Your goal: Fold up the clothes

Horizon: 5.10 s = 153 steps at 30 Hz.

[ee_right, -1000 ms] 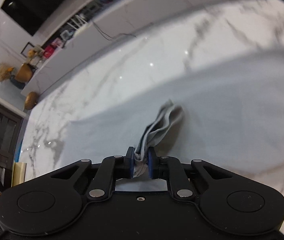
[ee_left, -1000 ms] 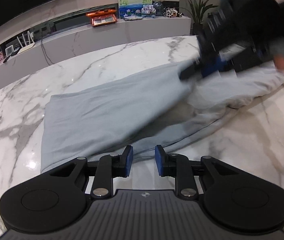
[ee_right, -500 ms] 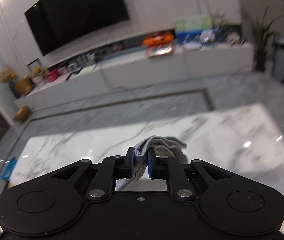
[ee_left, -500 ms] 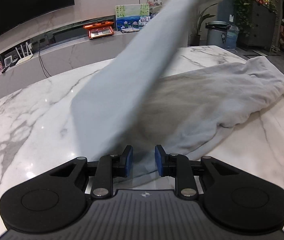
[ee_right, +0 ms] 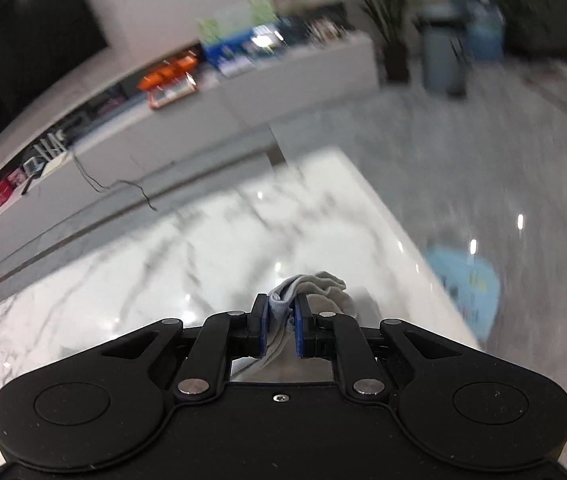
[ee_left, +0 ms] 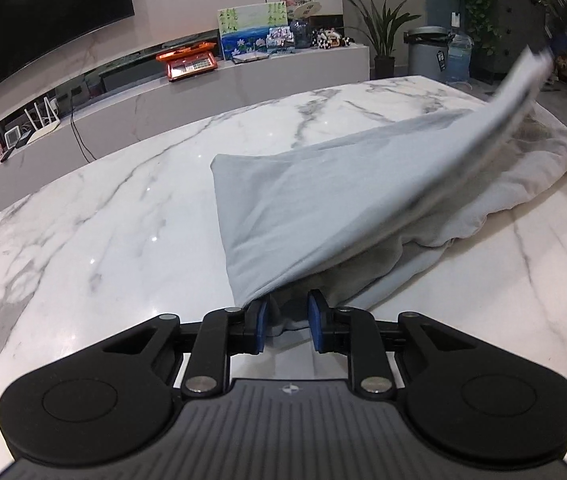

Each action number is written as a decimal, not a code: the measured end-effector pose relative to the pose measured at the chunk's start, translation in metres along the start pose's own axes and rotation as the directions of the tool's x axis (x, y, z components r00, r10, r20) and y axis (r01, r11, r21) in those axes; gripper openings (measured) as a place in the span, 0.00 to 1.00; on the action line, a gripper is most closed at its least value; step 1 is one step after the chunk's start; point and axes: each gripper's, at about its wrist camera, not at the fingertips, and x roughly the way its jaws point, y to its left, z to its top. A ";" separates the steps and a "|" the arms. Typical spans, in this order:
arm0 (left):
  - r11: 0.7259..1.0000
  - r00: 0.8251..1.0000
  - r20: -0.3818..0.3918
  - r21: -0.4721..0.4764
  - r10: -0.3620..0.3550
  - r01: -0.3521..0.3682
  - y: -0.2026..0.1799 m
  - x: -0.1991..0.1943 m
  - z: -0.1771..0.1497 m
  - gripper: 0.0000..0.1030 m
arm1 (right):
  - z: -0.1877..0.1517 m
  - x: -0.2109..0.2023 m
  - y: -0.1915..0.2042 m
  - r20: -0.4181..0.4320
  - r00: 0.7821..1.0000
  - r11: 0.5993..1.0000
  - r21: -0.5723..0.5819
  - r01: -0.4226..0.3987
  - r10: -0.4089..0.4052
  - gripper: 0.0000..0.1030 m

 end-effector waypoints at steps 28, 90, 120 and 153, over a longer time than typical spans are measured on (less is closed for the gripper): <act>0.934 0.904 -0.270 -0.039 0.332 -0.355 0.085 -0.039 -0.036 0.09 | -0.092 0.051 0.071 -0.268 0.937 0.967 -0.056 -0.248 0.225 0.42; 0.949 0.924 -0.242 -0.037 0.294 -0.312 0.076 -0.037 -0.035 0.11 | -0.131 0.040 0.078 -0.368 0.929 0.987 -0.160 -0.027 -0.035 0.13; 0.970 0.992 -0.058 -0.208 0.114 -0.124 0.080 -0.057 -0.011 0.27 | -0.194 -0.004 0.204 0.023 0.999 0.919 -0.393 -0.032 0.045 0.35; 0.835 0.956 -0.215 -0.473 0.201 -0.281 0.155 -0.049 -0.034 0.46 | -0.227 0.014 0.213 0.036 0.996 0.860 -0.509 -0.048 0.077 0.41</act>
